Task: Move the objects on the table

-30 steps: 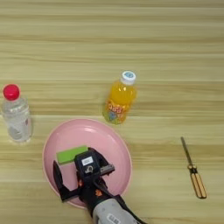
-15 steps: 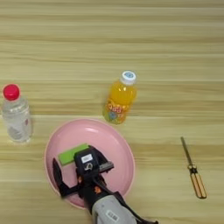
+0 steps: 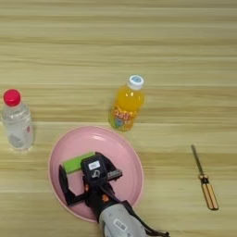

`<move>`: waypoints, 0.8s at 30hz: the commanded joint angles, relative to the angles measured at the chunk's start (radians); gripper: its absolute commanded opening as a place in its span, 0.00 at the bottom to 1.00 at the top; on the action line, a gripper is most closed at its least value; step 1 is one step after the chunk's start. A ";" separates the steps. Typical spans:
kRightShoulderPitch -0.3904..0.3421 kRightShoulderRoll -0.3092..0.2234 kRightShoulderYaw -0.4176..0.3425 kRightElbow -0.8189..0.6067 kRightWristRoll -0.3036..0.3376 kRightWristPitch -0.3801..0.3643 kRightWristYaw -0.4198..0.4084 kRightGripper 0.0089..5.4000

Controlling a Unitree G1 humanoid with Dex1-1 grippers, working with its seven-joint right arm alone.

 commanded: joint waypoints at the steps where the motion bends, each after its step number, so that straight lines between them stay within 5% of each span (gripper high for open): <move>1: -0.003 0.001 -0.004 -0.018 -0.001 -0.029 -0.002 0.95; 6: -0.001 0.001 -0.004 -0.017 0.000 -0.031 -0.002 0.84; 24: 0.005 -0.001 -0.011 -0.045 -0.001 -0.028 -0.004 0.84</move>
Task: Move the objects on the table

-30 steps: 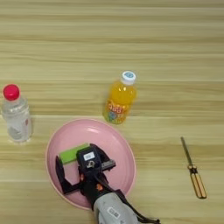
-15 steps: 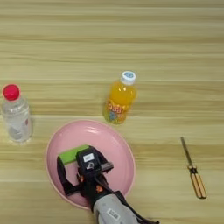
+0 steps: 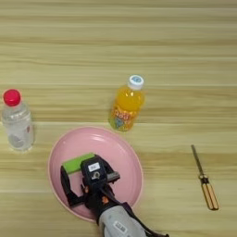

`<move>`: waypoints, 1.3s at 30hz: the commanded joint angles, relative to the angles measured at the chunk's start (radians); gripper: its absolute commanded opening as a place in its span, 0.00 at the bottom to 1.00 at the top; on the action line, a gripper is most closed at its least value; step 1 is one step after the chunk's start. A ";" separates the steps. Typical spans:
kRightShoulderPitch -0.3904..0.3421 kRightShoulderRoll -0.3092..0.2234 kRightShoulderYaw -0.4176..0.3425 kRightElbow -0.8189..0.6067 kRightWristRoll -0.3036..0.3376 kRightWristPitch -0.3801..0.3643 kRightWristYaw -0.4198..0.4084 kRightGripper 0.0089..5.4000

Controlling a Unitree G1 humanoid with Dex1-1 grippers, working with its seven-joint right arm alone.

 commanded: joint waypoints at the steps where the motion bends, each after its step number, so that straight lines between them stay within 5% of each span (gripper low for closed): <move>1: -0.002 0.000 -0.011 -0.048 0.000 -0.020 -0.004 0.84; 22: 0.007 -0.013 -0.059 -0.173 0.002 0.020 -0.003 0.84; 32: 0.044 -0.045 -0.237 -0.264 0.051 0.042 0.023 0.84; 39: 0.072 -0.068 -0.434 -0.270 0.110 0.040 0.060 0.84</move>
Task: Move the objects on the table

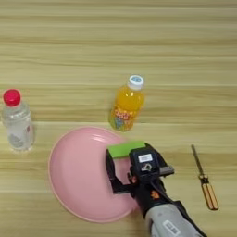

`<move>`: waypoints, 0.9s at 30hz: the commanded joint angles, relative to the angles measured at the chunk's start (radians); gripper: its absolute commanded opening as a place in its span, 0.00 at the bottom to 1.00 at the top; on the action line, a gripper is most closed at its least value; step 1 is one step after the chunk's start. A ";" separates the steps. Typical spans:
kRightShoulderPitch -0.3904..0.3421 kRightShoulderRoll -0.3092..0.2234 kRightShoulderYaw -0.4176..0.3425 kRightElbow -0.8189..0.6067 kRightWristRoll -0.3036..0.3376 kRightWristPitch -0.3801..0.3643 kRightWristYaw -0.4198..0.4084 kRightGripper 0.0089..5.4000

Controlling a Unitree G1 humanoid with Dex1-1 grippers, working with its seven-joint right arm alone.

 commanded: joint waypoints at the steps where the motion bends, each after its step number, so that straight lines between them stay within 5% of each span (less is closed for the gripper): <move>1: 0.001 -0.020 -0.113 -0.027 0.039 -0.034 0.015 0.84; 14: -0.061 -0.030 -0.302 0.133 0.079 -0.077 0.047 0.84; 27: -0.070 -0.024 -0.277 0.244 0.048 -0.120 0.073 0.84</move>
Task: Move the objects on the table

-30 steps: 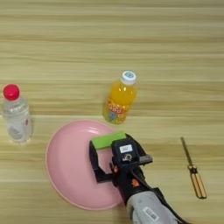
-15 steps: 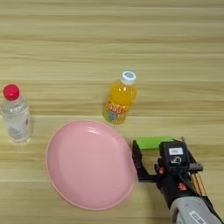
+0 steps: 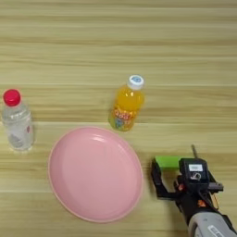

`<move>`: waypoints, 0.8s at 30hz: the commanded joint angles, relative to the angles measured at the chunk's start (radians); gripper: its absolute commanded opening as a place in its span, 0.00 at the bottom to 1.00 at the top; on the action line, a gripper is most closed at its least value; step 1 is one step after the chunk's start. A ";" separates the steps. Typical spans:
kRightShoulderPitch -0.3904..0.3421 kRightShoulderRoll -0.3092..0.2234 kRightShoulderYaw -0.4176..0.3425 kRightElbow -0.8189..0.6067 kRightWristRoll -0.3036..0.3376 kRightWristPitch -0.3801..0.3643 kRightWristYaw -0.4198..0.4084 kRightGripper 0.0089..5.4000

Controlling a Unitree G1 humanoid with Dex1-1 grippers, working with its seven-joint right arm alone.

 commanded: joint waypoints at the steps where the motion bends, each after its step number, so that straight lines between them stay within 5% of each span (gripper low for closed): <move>1: -0.019 -0.022 -0.002 -0.001 -0.013 -0.053 -0.003 0.84; 17: -0.027 -0.021 0.005 0.044 -0.019 -0.062 -0.003 0.84; 24: -0.026 -0.021 0.001 0.026 -0.019 -0.058 -0.005 1.00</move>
